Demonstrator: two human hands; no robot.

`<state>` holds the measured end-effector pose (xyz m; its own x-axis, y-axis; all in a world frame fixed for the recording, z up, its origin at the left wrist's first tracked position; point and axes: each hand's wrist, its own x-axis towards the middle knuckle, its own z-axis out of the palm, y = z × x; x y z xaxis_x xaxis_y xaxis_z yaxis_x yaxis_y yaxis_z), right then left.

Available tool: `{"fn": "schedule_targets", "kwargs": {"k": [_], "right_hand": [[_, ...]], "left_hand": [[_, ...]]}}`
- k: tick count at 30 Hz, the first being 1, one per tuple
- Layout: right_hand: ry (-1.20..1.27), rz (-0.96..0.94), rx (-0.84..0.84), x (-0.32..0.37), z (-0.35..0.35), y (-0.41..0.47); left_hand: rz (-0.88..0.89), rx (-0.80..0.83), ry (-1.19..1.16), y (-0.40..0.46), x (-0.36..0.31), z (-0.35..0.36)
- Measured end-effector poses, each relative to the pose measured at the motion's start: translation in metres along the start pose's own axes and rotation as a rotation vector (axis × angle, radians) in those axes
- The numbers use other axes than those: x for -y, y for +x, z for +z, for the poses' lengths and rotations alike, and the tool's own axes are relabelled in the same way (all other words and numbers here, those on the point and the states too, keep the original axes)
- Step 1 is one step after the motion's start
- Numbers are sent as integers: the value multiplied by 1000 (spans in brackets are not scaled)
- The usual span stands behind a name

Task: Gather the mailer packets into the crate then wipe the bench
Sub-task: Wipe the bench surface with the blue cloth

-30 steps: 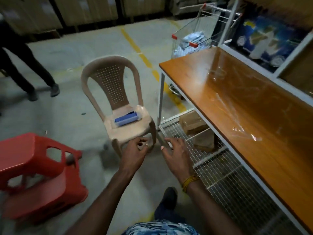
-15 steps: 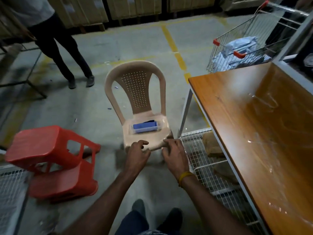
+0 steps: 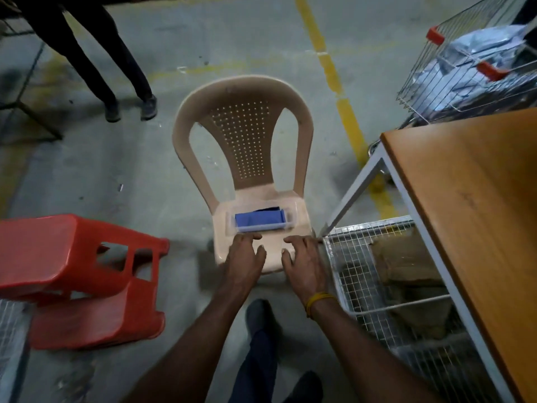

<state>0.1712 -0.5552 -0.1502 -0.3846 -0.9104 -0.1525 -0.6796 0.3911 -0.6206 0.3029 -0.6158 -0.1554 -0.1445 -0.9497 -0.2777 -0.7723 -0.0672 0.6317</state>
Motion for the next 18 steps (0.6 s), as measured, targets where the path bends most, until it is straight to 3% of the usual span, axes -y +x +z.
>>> {"fn": "schedule_targets", "kwargs": {"k": [10,18], "right_hand": [[-245,25,232,-57,160,180],[-298,44,291,-106,229,244]], "left_hand": [[7,200,275,190,98,98],[1,288,452,265,146,148]]}}
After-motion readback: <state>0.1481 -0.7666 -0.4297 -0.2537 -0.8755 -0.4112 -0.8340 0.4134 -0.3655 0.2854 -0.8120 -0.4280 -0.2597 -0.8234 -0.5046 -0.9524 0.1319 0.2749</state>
